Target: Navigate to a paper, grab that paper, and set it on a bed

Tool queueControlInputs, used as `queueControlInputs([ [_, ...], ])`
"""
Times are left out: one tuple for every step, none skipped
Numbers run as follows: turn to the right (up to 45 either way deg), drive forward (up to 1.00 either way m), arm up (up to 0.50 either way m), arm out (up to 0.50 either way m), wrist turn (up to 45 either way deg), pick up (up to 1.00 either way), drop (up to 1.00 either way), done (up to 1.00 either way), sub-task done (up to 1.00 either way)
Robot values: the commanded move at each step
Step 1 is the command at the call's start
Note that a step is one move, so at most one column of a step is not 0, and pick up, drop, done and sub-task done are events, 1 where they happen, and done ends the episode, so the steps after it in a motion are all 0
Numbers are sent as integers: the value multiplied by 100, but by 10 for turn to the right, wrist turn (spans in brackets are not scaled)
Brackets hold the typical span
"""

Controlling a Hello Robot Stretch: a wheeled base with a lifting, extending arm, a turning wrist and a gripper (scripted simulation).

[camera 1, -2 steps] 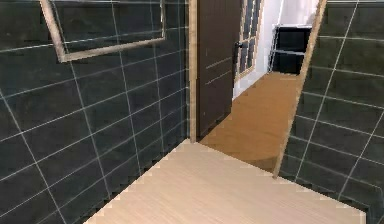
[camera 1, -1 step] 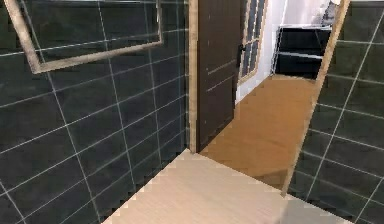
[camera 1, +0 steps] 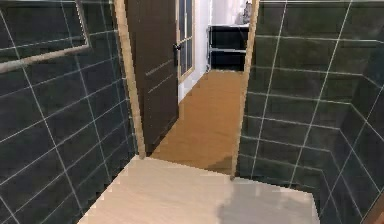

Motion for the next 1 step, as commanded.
queueControlInputs([
  [0, 100, 0, 0, 0, 0, 0, 0, 0],
])
